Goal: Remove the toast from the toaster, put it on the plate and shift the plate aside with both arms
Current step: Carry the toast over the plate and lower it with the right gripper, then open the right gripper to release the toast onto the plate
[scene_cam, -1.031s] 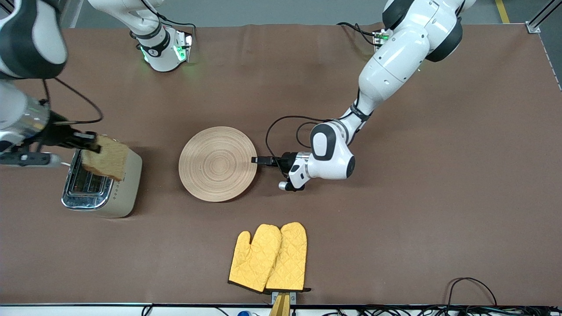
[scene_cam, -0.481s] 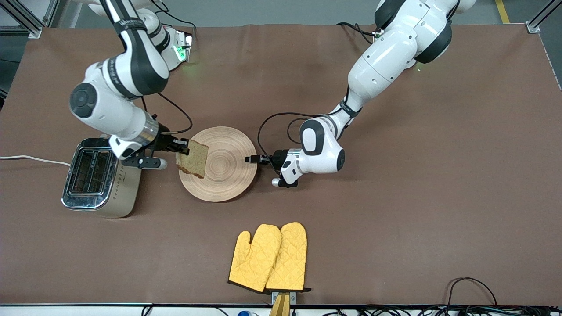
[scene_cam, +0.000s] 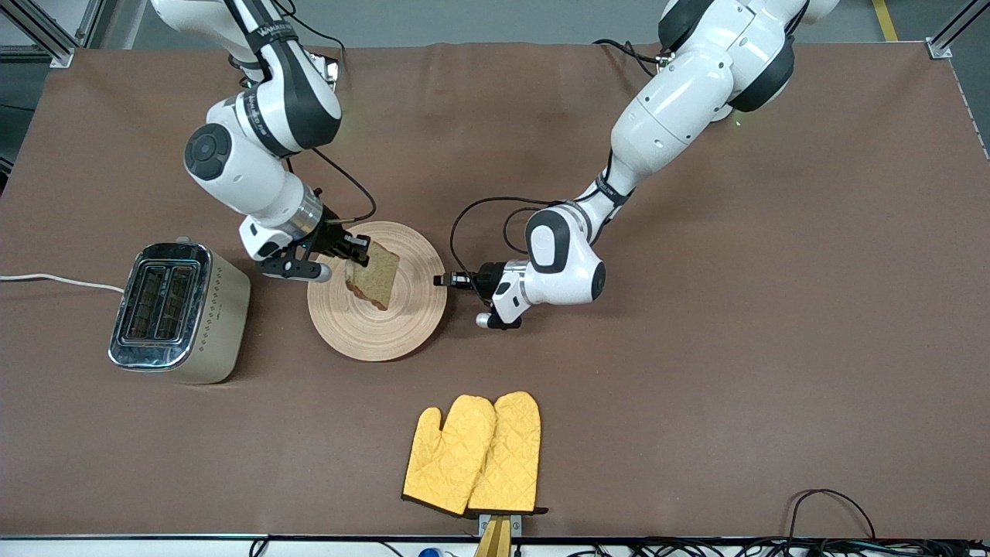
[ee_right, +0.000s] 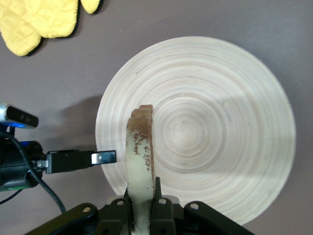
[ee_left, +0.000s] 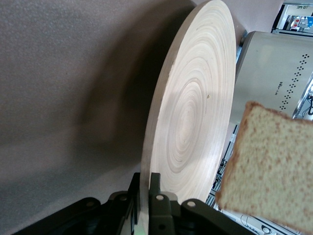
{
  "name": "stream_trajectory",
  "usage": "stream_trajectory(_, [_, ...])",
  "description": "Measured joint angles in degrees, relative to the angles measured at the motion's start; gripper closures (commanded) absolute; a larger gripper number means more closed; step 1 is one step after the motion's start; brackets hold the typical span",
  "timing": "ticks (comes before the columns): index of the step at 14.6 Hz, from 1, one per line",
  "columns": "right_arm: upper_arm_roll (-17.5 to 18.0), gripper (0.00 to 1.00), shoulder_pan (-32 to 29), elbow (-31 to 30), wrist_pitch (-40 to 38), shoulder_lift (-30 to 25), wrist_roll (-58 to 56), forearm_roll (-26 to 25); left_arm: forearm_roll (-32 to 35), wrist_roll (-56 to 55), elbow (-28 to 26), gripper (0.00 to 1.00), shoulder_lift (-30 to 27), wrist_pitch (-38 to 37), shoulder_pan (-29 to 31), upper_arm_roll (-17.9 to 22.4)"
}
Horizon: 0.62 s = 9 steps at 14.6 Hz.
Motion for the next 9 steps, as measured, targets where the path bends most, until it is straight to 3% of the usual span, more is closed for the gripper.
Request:
stream_trajectory(1, [0.0,0.99,0.4,-0.7,1.4,0.1,0.1,0.2,0.0,0.0,0.0,0.99,0.0,0.0,0.0,0.0])
stream_trajectory(2, [0.0,0.68,0.8,-1.9,3.8,0.3,0.2,0.3,0.0,0.0,0.0,0.99,0.0,0.0,0.0,0.0])
stream_trajectory(3, [0.0,0.30,1.2,-3.4,6.4,0.7,0.2,0.4,0.0,0.0,0.0,0.99,0.0,0.0,0.0,0.0])
stream_trajectory(5, [-0.1,0.00,1.5,-5.5,9.4,1.6,0.2,0.4,0.0,0.3,0.0,0.99,0.0,0.0,0.0,0.0])
stream_trajectory(9, [-0.9,0.00,0.6,-6.0,10.5,3.2,-2.5,0.4,0.0,3.7,0.0,0.99,0.2,0.2,0.0,0.2])
